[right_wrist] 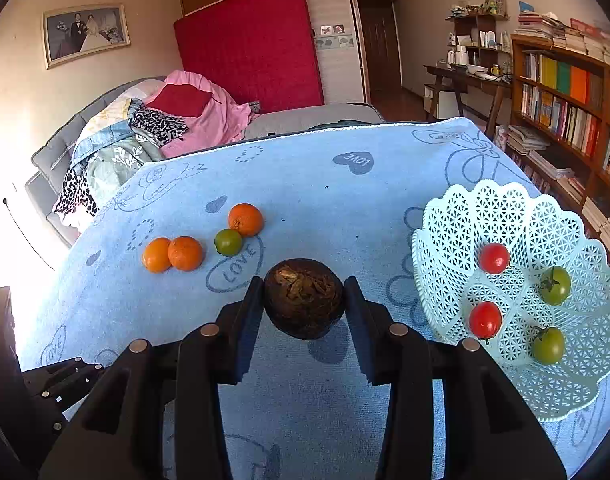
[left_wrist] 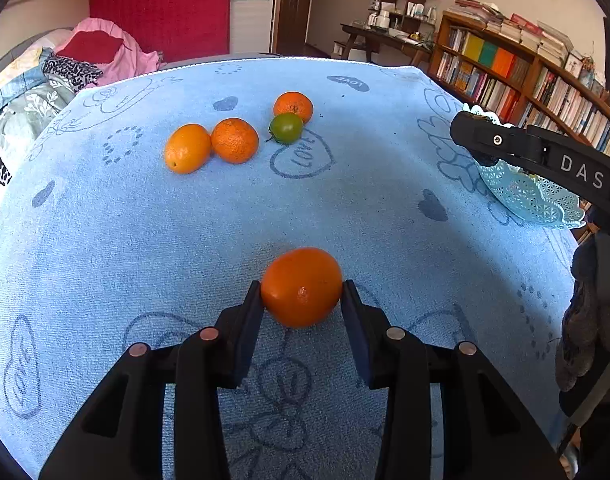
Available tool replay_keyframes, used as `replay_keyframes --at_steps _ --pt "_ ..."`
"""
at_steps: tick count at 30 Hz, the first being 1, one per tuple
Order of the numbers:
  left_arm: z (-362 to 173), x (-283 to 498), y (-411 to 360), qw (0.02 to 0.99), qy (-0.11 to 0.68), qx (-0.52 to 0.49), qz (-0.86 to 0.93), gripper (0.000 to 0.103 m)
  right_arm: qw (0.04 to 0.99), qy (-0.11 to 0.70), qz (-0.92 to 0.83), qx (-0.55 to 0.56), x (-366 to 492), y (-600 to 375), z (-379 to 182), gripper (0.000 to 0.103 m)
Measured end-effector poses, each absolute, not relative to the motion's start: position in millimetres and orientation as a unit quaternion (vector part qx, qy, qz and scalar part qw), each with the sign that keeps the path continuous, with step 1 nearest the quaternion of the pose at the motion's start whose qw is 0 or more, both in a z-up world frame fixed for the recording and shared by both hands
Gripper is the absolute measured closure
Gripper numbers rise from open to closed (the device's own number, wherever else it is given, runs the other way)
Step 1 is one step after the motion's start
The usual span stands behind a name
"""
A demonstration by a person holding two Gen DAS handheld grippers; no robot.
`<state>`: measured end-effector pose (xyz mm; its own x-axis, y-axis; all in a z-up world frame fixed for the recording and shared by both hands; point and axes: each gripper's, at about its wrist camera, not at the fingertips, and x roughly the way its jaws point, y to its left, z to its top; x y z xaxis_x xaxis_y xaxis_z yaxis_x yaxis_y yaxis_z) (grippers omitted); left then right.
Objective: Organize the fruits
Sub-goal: 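Carry the orange and the brown fruit over the white basket with both tools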
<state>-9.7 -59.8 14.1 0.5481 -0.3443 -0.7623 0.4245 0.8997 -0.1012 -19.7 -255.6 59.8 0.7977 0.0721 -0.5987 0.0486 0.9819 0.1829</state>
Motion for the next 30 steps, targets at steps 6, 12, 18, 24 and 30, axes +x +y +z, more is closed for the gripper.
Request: replay_keyframes --at_steps 6,12,18,24,30 --pt "25.0 -10.3 -61.4 0.885 0.412 0.048 -0.211 0.063 0.946 0.304 -0.003 0.111 -29.6 -272.6 69.0 0.061" --pt "38.5 -11.3 -67.2 0.892 0.399 0.053 -0.205 0.063 0.947 0.295 -0.016 0.129 -39.9 -294.5 75.1 0.061" --pt "57.5 -13.1 -78.4 0.901 0.376 0.061 -0.206 0.063 0.948 0.282 -0.039 0.140 -52.4 -322.2 82.7 0.061" --pt "76.8 -14.6 -94.4 0.909 0.352 0.069 -0.212 0.063 0.950 0.263 -0.073 0.149 -66.5 -356.0 92.4 0.061" --pt "93.0 -14.7 -113.9 0.914 0.332 0.079 -0.220 0.063 0.950 0.250 -0.105 0.155 -80.8 -387.2 95.7 0.061"
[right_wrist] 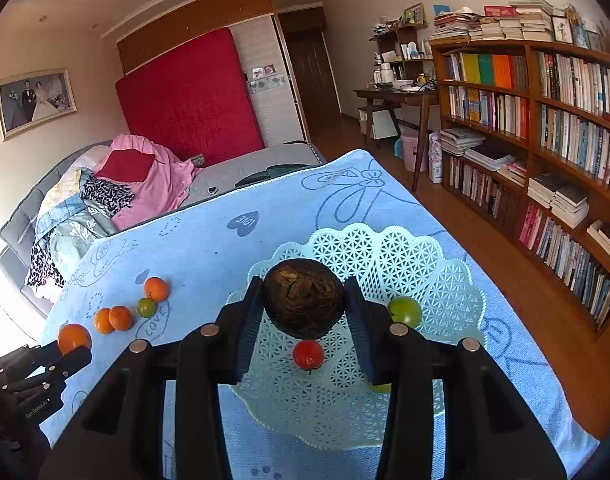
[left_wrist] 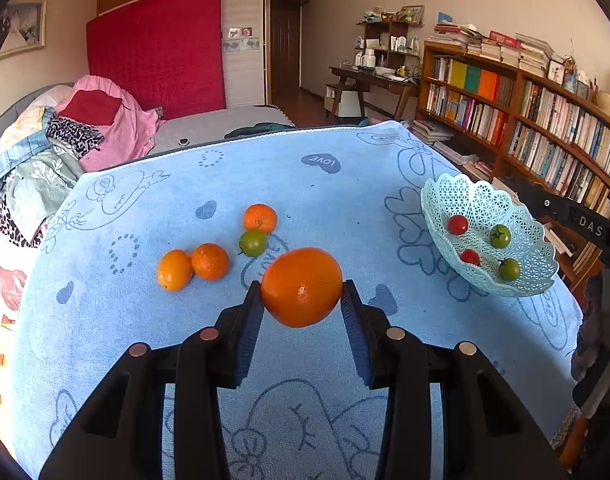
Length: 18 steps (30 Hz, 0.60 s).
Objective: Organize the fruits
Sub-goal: 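Carry the orange and the brown fruit over the white basket with both tools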
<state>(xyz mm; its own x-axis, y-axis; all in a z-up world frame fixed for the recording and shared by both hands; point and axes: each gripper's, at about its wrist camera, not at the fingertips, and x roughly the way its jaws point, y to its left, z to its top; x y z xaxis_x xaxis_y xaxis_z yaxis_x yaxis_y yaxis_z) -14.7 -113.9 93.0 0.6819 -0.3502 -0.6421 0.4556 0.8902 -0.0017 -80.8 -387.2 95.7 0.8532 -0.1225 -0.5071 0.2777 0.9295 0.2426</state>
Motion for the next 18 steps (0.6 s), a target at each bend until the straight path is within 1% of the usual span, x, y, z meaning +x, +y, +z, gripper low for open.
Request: replay_keyframes --at_steps 18 --pt "123.3 -14.8 -178.3 0.912 0.295 0.099 -0.266 0.063 0.942 0.237 -0.153 0.180 -107.4 -445.2 94.1 0.061"
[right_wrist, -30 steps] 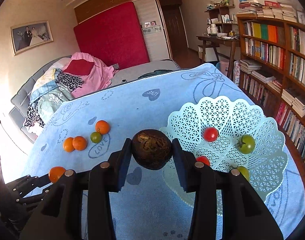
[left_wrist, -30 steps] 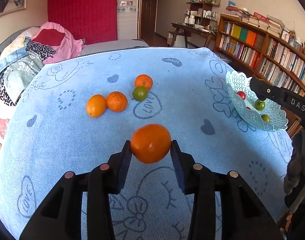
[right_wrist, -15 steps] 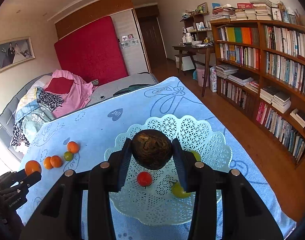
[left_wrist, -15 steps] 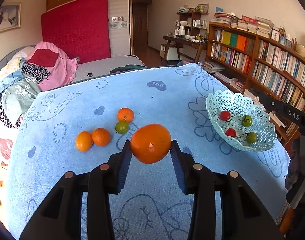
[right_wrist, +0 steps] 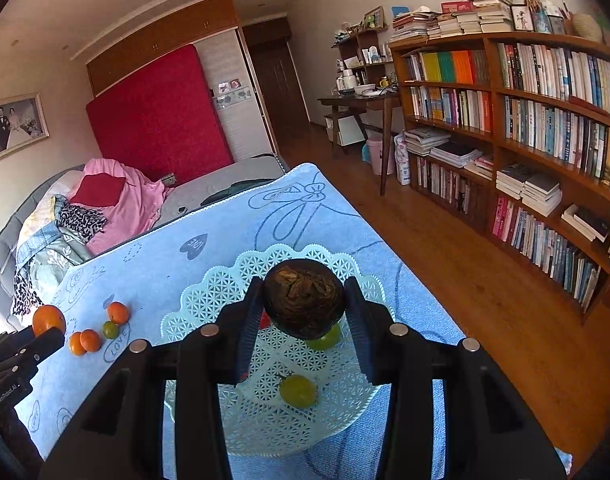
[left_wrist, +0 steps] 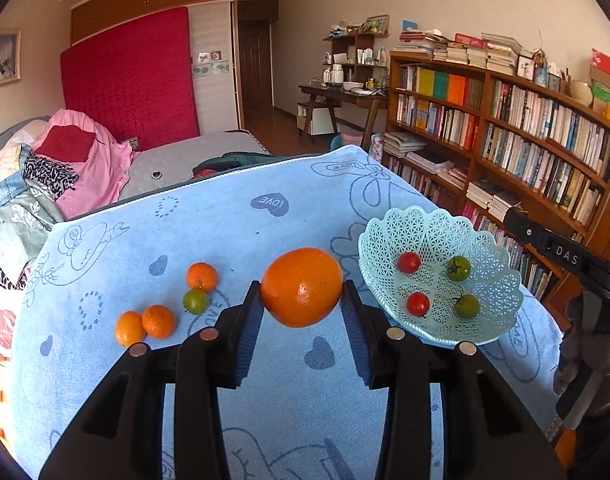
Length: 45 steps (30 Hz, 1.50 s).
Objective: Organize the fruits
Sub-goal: 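Carry the orange and the brown fruit over the white basket with both tools, then open the right tool to drop the brown fruit while the left tool lowers the orange into the basket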
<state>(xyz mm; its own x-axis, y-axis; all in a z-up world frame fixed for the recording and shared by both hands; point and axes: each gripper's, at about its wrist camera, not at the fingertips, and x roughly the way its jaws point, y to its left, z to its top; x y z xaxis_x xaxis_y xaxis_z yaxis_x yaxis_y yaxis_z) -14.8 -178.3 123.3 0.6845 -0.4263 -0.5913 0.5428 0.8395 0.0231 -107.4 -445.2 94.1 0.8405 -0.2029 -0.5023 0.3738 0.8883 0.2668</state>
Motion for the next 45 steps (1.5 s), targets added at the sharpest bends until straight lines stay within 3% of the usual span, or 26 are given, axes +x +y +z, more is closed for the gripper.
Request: replay_keyframes --at_steps 20,24,45 --pt "133.0 -8.1 -234.5 0.904 0.290 0.109 -0.294 0.063 0.930 0.264 -0.147 0.210 -103.2 -466.6 71.4 0.060" --pt "132.2 -8.1 -241.7 0.899 0.291 0.112 -0.306 0.063 0.930 0.255 -0.148 0.219 -107.1 -470.2 73.0 0.044" --pt "110.2 -12.6 -284.1 0.869 0.319 0.126 -0.357 0.062 0.927 0.231 -0.172 0.240 -124.3 -484.7 86.9 0.040"
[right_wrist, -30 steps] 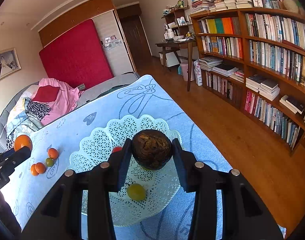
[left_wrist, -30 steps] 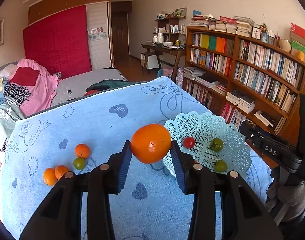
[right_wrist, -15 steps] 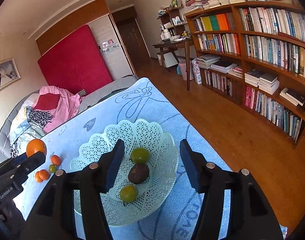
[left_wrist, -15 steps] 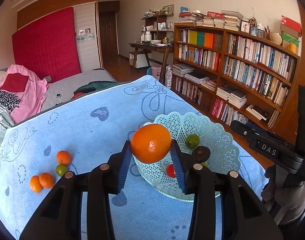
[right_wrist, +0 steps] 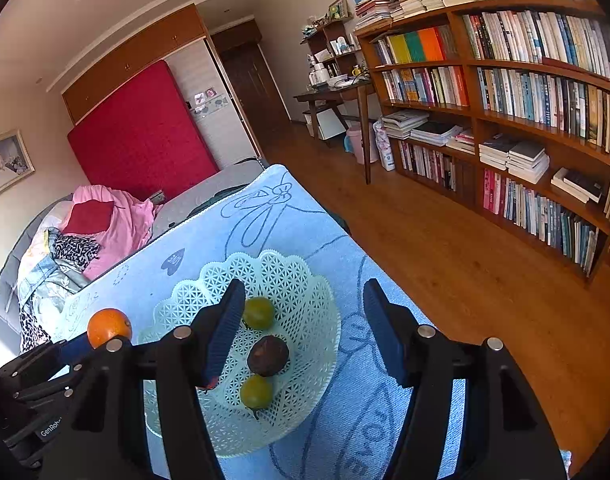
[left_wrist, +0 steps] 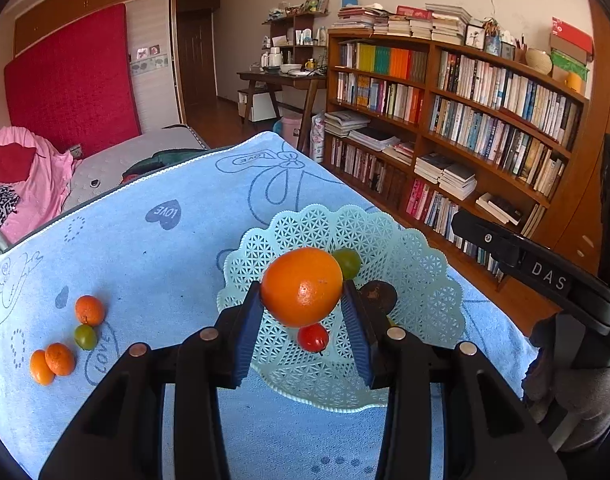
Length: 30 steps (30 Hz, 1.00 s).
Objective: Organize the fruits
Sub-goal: 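Open the right tool to drop the brown fruit while the left tool lowers the orange into the basket, then withdraw both open tools from the basket toward the remaining fruit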
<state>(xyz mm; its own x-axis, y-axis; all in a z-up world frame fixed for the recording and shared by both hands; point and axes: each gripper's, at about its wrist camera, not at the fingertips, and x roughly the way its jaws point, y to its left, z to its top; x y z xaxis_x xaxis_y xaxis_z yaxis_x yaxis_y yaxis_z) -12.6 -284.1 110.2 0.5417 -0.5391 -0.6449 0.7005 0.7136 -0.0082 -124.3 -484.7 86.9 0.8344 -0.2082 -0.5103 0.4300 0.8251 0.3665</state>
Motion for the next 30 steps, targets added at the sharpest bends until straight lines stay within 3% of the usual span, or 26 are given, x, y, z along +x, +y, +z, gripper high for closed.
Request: replay_keyframes --at_steps 2,4,5,19,30 --pt "110.2 -11.6 -286.3 0.866 0.324 0.123 -0.360 0.057 0.927 0.231 -0.172 0.240 -124.0 -484.7 87.0 0.040" --pt "113.1 -12.1 -284.1 0.871 0.317 0.117 -0.358 0.035 0.927 0.231 -0.172 0.240 -123.9 -484.6 87.1 0.040" --pt "115.3 -12.5 -282.0 0.873 0.313 0.114 -0.357 0.033 0.927 0.231 -0.172 0.240 -124.3 -484.4 87.5 0.040" --pt "128.4 -1.9 -250.4 0.897 0.303 0.094 -0.307 0.014 0.930 0.229 -0.165 0.234 -122.3 -474.0 92.1 0.035" --pt "132.2 2.5 -221.2 0.909 0.302 0.085 -0.273 0.008 0.936 0.217 -0.155 0.232 -126.5 -463.7 98.0 0.024"
